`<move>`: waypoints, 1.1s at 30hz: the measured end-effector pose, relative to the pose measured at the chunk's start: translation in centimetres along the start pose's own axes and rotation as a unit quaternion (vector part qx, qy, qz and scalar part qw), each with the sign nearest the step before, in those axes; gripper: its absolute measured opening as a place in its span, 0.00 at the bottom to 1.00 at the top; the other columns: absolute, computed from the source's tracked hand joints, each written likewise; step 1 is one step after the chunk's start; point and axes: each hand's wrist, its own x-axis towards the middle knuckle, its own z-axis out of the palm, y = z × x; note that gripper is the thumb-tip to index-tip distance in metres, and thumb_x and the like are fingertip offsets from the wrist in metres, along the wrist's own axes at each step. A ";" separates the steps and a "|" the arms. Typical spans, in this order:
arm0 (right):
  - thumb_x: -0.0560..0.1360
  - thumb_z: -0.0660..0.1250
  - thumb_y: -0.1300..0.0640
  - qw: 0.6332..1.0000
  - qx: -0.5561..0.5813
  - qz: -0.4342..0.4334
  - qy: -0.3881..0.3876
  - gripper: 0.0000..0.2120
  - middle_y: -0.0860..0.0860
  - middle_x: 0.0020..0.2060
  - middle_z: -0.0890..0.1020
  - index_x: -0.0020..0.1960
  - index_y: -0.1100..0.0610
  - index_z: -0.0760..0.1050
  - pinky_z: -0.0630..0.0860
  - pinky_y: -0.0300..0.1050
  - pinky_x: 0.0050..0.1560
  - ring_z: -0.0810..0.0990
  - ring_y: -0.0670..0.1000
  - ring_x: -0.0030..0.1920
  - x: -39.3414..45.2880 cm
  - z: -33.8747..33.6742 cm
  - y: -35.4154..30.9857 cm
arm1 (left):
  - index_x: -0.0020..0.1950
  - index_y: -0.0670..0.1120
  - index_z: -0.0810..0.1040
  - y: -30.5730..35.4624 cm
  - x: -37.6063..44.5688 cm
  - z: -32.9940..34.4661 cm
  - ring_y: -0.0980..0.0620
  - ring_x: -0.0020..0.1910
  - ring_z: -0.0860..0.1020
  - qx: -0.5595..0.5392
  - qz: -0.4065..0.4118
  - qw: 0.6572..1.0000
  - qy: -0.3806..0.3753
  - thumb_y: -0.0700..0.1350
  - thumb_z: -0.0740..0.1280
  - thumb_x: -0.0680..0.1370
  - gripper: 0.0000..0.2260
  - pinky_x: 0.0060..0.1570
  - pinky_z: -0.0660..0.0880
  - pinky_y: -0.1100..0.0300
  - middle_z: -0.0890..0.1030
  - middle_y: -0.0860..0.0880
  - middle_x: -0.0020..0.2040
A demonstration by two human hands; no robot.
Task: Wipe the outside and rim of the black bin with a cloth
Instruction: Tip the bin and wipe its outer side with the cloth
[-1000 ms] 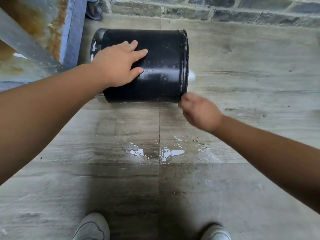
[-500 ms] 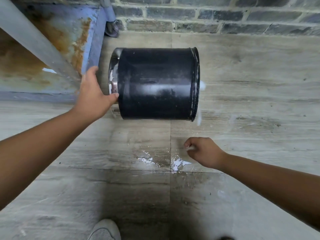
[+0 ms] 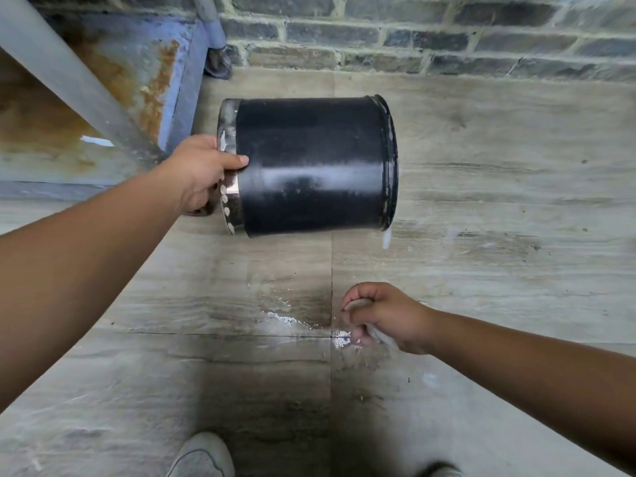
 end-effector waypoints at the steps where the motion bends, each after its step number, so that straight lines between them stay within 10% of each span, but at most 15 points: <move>1: 0.71 0.66 0.72 1.000 0.016 -0.005 0.012 0.08 0.59 0.27 0.77 0.42 0.61 0.77 0.68 0.44 0.29 0.73 0.57 0.30 -0.1 -0.5 -0.2 | 0.40 0.45 0.74 0.6 -0.1 0.3 0.53 0.25 0.74 0.008 0.007 1.000 0.000 0.36 0.71 0.73 0.07 0.23 0.73 0.62 0.76 0.47 0.31; 11: 0.75 0.60 0.63 0.947 0.050 -0.176 0.266 0.05 0.53 0.31 0.69 0.45 0.55 0.65 0.64 0.38 0.20 0.67 0.49 0.21 0.0 -6.0 -7.2 | 0.44 0.43 0.74 4.6 -2.5 4.2 0.54 0.39 0.81 -0.096 -0.064 0.991 -0.069 0.35 0.64 0.79 0.06 0.29 0.80 0.57 0.78 0.49 0.39; 18: 0.76 0.59 0.54 0.842 -0.076 -0.210 0.492 0.06 0.52 0.40 0.77 0.41 0.50 0.65 0.75 0.54 0.46 0.78 0.54 0.42 3.4 -7.0 -11.0 | 0.44 0.40 0.73 3.9 -4.1 4.6 0.56 0.26 0.82 -0.259 -0.113 0.957 -0.060 0.32 0.59 0.80 0.08 0.26 0.79 0.58 0.80 0.48 0.28; 28: 0.77 0.60 0.59 0.780 -0.317 -0.438 0.316 0.07 0.48 0.39 0.72 0.41 0.54 0.68 0.64 0.28 0.45 0.67 0.43 0.42 1.9 0.8 -6.9 | 0.43 0.37 0.73 2.3 -5.3 3.6 0.51 0.26 0.83 -0.390 -0.152 0.908 -0.023 0.31 0.58 0.80 0.08 0.24 0.79 0.52 0.80 0.45 0.25; 33: 0.77 0.66 0.59 0.818 -0.446 -0.322 0.166 0.03 0.54 0.44 0.78 0.48 0.59 0.76 0.67 0.39 0.44 0.76 0.52 0.45 1.9 -0.3 -1.7 | 0.45 0.33 0.75 2.5 -5.9 3.2 0.46 0.32 0.85 -0.395 -0.151 0.905 -0.045 0.32 0.56 0.80 0.09 0.26 0.80 0.52 0.84 0.40 0.32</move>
